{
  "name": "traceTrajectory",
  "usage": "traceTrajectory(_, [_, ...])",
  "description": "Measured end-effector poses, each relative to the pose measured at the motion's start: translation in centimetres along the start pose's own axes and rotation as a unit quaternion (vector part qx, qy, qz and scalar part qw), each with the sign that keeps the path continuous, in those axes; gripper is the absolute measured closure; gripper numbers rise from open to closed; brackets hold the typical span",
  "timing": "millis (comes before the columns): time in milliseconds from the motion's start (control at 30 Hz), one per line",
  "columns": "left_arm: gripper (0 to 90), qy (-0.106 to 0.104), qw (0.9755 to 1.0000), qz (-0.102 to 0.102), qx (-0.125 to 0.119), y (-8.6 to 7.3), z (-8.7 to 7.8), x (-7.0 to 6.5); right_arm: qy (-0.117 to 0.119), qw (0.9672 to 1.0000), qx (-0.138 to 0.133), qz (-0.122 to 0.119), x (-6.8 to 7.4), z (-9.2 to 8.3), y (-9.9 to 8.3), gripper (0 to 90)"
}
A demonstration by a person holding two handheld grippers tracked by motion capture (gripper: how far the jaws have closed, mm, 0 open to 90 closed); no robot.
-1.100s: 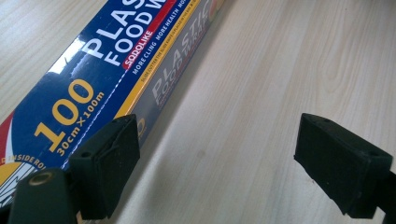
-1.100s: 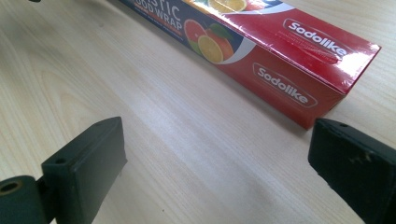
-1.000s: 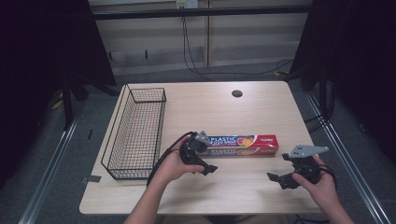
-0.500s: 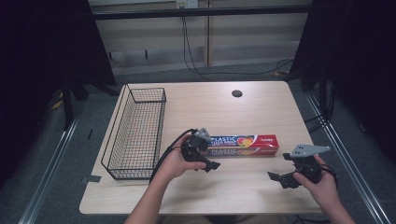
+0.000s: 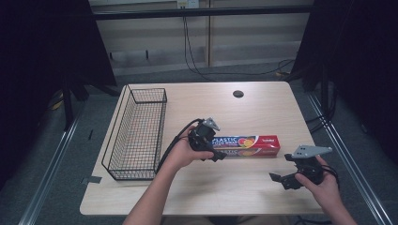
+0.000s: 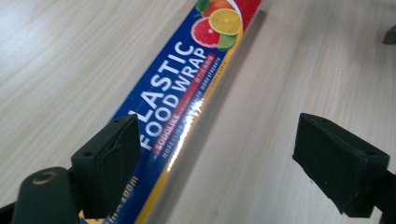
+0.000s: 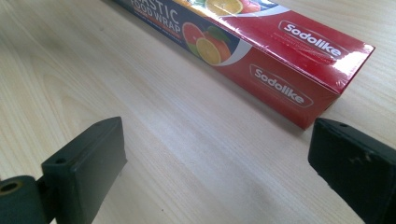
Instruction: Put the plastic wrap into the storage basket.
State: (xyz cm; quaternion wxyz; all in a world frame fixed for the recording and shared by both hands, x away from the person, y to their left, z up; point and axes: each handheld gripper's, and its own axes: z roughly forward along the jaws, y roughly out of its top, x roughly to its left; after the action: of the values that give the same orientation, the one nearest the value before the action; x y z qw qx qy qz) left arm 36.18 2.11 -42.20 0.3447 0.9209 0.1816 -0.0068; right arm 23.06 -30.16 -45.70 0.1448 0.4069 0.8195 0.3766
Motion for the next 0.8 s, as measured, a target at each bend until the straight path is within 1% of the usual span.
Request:
traceTrajectory(100, [15.1, 0.000, 1.0000, -0.001, 0.002, 0.6, 0.1, 0.4, -0.002, 1.0000, 0.001, 0.001, 0.0, 0.0, 0.0, 3.7])
traceTrajectory(133, [15.2, 0.000, 1.0000, -0.004, 0.003, 0.8, 0.2, 0.5, -0.002, 1.0000, 0.000, 0.002, 0.0, -0.1, 0.0, 3.7])
traceTrajectory(167, [15.2, 0.000, 1.0000, -0.004, 0.003, 1.1, 0.5, 0.7, -0.002, 1.0000, 0.000, 0.002, 0.0, -0.1, 0.0, 3.7])
traceTrajectory(200, [15.1, 0.000, 1.0000, -0.004, 0.003, 1.1, 0.5, 0.7, -0.002, 1.0000, 0.000, 0.002, 0.0, -0.1, 0.0, 3.7])
traceTrajectory(267, [15.2, -0.003, 0.9999, -0.004, 0.011, 1.6, 0.9, 1.1, 0.000, 1.0000, 0.002, 0.002, 0.0, 0.0, -0.1, 3.7])
traceTrajectory(367, [15.3, 0.000, 0.9999, -0.006, 0.013, 1.8, 1.2, 1.3, 0.002, 1.0000, 0.002, 0.001, 0.0, 0.0, 0.0, 3.7])
traceTrajectory(400, [15.1, -0.001, 0.9998, -0.010, 0.015, 2.0, 1.3, 1.4, 0.002, 1.0000, 0.002, 0.000, 0.0, 0.0, 0.0, 3.7])
traceTrajectory(433, [15.1, -0.001, 0.9998, -0.003, 0.019, 2.2, 1.4, 1.6, 0.002, 1.0000, 0.002, 0.000, 0.0, 0.0, 0.0, 3.7])
traceTrajectory(467, [15.2, 0.002, 0.9998, -0.002, 0.021, 2.4, 1.6, 1.7, 0.002, 1.0000, 0.002, 0.001, 0.0, 0.0, 0.0, 3.7])
traceTrajectory(500, [15.2, 0.002, 0.9997, -0.004, 0.023, 2.5, 1.7, 1.8, 0.002, 1.0000, 0.002, 0.002, 0.0, 0.0, 0.0, 3.7])
traceTrajectory(533, [15.3, 0.001, 0.9997, -0.001, 0.024, 2.7, 1.8, 1.9, 0.004, 1.0000, 0.000, 0.002, 0.0, 0.0, 0.0, 3.7])
traceTrajectory(567, [15.3, 0.004, 0.9996, -0.001, 0.027, 3.0, 2.2, 2.1, 0.004, 1.0000, 0.001, 0.003, 0.0, 0.0, 0.0, 3.7])
traceTrajectory(633, [15.4, 0.002, 0.9996, 0.000, 0.030, 3.2, 2.3, 2.2, 0.004, 1.0000, 0.000, 0.003, 0.0, 0.0, 0.0, 3.7])
traceTrajectory(667, [15.4, 0.002, 0.9995, -0.005, 0.030, 3.3, 2.6, 2.3, 0.005, 1.0000, 0.000, 0.003, -0.1, 0.0, 0.0, 3.7])
traceTrajectory(700, [15.4, 0.004, 0.9993, 0.001, 0.038, 3.6, 3.0, 2.5, 0.005, 1.0000, -0.001, 0.002, -0.1, 0.0, 0.0, 3.7])
traceTrajectory(733, [15.3, 0.004, 0.9993, 0.001, 0.038, 3.6, 3.0, 2.5, 0.005, 1.0000, -0.001, 0.002, -0.1, 0.0, 0.0, 3.7])
traceTrajectory(767, [15.3, 0.007, 0.9989, 0.008, 0.045, 3.9, 3.3, 2.6, 0.003, 1.0000, 0.000, 0.002, -0.1, 0.0, 0.0, 3.7])
traceTrajectory(800, [15.2, 0.007, 0.9989, 0.008, 0.045, 3.9, 3.3, 2.6, 0.003, 1.0000, 0.000, 0.002, -0.1, 0.0, 0.0, 3.7])
